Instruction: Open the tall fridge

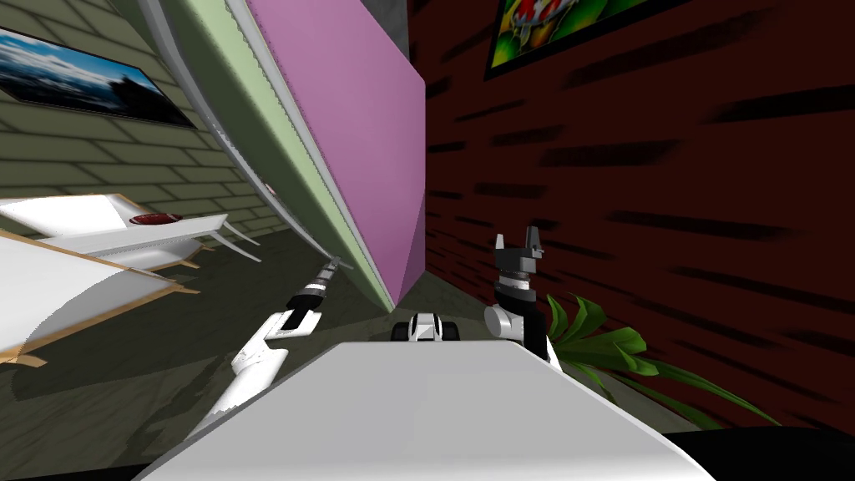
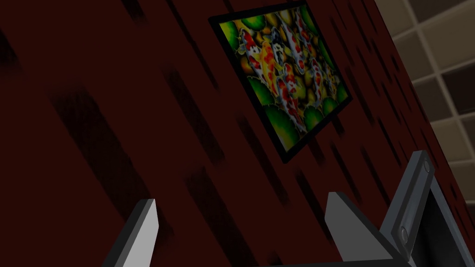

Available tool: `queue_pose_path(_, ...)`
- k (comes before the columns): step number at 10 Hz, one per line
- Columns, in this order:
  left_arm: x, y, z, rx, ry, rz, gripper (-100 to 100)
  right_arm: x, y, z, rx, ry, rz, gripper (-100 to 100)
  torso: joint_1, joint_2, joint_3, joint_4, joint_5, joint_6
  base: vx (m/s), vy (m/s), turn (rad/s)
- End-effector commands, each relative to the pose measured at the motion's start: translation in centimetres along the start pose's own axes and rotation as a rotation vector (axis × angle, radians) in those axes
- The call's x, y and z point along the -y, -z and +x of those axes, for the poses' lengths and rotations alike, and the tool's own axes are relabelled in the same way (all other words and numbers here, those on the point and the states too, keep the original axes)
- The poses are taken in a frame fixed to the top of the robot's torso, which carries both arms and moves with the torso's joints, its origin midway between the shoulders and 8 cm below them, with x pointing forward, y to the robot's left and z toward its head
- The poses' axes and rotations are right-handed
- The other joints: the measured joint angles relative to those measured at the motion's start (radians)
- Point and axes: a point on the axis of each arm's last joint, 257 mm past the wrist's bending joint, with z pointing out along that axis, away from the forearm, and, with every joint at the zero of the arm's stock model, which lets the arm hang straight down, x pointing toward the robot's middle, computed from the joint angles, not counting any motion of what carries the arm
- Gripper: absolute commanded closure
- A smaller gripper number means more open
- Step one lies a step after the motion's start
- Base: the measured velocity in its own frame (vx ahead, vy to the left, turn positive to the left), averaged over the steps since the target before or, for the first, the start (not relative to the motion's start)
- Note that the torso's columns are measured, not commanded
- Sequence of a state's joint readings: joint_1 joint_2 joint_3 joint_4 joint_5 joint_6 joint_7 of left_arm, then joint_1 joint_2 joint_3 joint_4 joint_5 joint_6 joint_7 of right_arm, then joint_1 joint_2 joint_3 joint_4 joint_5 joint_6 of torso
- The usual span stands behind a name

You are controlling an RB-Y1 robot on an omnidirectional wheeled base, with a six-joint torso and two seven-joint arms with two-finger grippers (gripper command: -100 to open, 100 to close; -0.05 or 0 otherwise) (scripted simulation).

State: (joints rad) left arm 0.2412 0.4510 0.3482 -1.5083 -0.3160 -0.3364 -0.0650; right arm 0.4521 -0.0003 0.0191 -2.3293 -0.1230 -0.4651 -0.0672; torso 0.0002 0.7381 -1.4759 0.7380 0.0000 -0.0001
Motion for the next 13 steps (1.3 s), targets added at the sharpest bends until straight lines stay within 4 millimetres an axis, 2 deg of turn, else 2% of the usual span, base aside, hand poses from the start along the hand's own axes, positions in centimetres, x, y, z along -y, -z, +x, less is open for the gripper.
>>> queue_pose_path(1,-0.2,-0.7,-1.7,0.004,-0.029,-0.022,-100,0.0,0.0,0.0,0.0,0.0,0.0,0,0.0,0.0,0.0,0.0,0.0,0.0,-0.029,-0.05,-0.002)
queue_pose_path(4,-0.2,-1.3,-3.4,0.01,-0.058,-0.04,-100,0.0,0.0,0.0,0.0,0.0,0.0,0,0.0,-0.001,0.0,0.0,0.0,0.0,-0.015,-0.042,-0.003)
queue_pose_path(6,-0.1,-1.3,-3.1,0.009,-0.053,-0.037,-100,0.0,0.0,0.0,0.0,0.0,0.0,0,0.001,-0.001,0.0,0.0,0.0,0.0,-0.003,-0.008,0.0)
queue_pose_path(7,-0.1,-1.2,-3.1,0.009,-0.053,-0.036,100,0.0,0.0,0.0,0.0,0.0,0.0,0,0.001,-0.001,0.0,0.0,0.0,0.0,0.0,0.0,0.0)
queue_pose_path(8,0.7,-1.1,-2.7,-0.008,-0.052,-0.009,100,0.0,0.0,0.0,0.0,0.0,0.0,0,0.001,0.0,0.0,0.0,0.0,0.0,-0.099,0.152,-0.036)
queue_pose_path(9,0.7,-1.1,-2.7,-0.008,-0.052,-0.009,100,0.0,0.0,0.0,0.0,0.0,0.0,0,0.01,0.004,0.002,0.002,0.001,0.0,-0.12,0.179,-0.053)
queue_pose_path(11,1.5,-1.0,-2.3,-0.025,-0.052,0.018,100,0.0,0.0,0.0,0.0,0.0,0.0,0,0.014,0.0,0.0,0.004,0.0,-0.001,-0.137,0.244,-0.025)
queue_pose_path(13,3.1,-0.5,-1.4,-0.062,-0.048,0.07,100,0.0,0.0,0.0,0.0,0.0,0.0,0,0.009,-0.007,-0.005,0.003,-0.002,0.001,-0.173,0.254,-0.047)
